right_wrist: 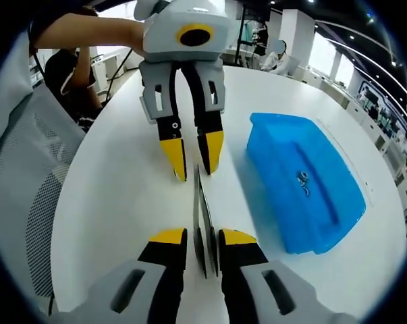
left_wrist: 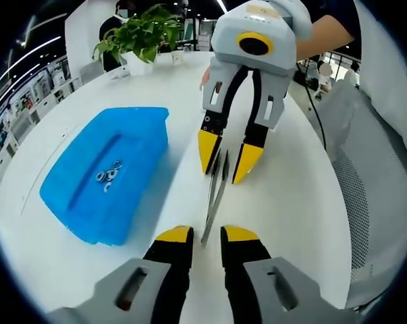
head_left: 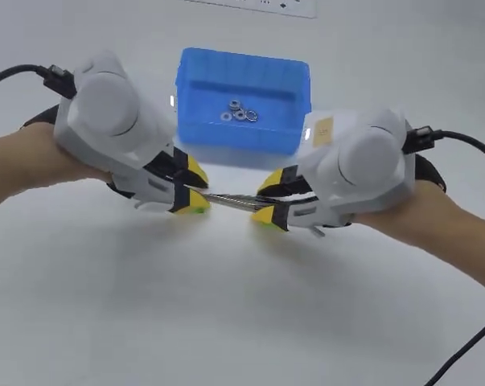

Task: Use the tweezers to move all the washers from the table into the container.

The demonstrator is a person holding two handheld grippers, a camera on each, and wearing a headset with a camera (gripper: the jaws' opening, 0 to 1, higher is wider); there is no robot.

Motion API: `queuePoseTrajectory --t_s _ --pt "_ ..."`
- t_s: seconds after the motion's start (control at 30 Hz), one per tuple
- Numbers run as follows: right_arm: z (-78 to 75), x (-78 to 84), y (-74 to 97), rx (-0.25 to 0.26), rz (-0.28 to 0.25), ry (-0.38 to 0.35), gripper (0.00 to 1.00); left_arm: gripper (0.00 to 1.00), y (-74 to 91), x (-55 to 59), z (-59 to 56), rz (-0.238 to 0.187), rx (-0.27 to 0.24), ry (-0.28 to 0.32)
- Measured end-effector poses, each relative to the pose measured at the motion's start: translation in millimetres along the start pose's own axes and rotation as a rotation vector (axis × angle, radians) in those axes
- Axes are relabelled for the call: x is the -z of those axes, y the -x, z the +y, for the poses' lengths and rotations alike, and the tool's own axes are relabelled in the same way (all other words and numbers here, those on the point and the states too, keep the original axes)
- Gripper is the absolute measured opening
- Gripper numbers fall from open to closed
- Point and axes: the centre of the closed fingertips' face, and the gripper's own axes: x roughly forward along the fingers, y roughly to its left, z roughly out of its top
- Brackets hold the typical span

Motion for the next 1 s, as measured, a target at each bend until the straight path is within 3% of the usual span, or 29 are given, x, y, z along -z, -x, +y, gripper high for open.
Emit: queuePoseTrajectory --t_s 0.13,0.17,0.2,0.27,0.33,0.47,0.6,0.7,0.8,0.93,1.0 --pt "-1.7 -4.4 7.4 0.031 -0.019 -0.015 0.23 0.28 11.8 0.3 -4.2 -0.014 -0.019 0.049" --pt "-3.2 -5.7 11.5 0.049 -0.029 -0.027 0.23 0.31 15.3 -5.9 -9.1 -0.058 -0.005 0.094" --pt "-5.5 -8.8 14.3 0.071 -0.055 -0.053 0.23 0.35 22.6 -19.3 -17.8 -0.154 0.028 0.184" --pt "-2.8 -15.6 23.6 0.070 -0.120 -0.130 0.24 0.41 35.0 -30.7 -24.1 -0.257 0.029 0.257" --pt "-1.1 -17.2 33.5 0.080 -0.162 -0.202 0.27 0.45 44.3 -28.8 -29.4 -0.276 0.000 0.255" --pt "8.4 -11.1 52.4 0.109 -0.188 -0.221 0.31 0.53 56.2 -18.2 -37.0 -0.275 -0.081 0.288" --pt "23.3 -7.1 66.4 0.126 -0.203 -0.221 0.36 0.64 72.2 -13.2 -44.4 -0.329 -0.185 0.354" --pt "29.0 -7.0 81.8 0.211 -0.247 -0.216 0.45 0.70 81.3 -11.0 -56.0 -0.329 -0.219 0.358" --pt "41.5 -11.9 95.5 0.232 -0.308 -0.220 0.56 0.72 88.0 -24.4 -67.7 -0.397 -0.267 0.386" --pt "54.2 -7.6 111.0 0.271 -0.296 -0.206 0.62 0.84 87.5 -36.8 -87.0 -0.404 -0.292 0.375" --pt "55.2 -8.7 120.3 0.314 -0.311 -0.187 0.68 0.98 83.5 -38.2 -98.9 -0.364 -0.292 0.327"
